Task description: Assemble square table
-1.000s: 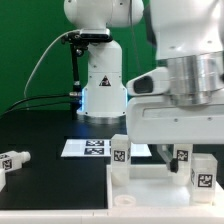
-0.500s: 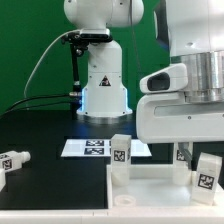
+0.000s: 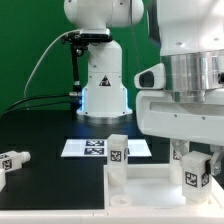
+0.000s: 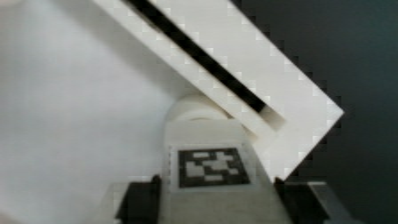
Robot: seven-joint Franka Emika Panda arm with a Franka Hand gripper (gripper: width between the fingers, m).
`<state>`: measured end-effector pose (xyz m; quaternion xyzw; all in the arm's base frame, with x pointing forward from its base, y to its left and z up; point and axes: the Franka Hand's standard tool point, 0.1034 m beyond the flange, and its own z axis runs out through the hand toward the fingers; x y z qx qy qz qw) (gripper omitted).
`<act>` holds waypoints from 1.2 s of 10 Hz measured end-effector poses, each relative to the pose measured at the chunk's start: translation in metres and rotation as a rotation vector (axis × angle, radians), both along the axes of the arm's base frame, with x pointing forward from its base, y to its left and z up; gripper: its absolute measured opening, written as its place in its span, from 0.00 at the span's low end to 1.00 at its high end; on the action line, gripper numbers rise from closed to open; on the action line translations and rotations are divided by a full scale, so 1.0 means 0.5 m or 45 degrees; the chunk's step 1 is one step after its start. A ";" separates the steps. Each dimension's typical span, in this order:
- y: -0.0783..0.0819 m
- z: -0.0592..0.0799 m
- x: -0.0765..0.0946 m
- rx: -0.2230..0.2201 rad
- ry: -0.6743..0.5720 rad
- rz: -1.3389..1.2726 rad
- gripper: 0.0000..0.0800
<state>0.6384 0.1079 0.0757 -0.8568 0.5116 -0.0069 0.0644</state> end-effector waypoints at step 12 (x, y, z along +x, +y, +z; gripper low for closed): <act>-0.019 -0.003 0.009 -0.003 -0.061 0.339 0.81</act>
Offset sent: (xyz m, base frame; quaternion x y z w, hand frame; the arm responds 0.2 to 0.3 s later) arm 0.0000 0.0000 0.0000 0.0000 0.0000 0.1938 0.9810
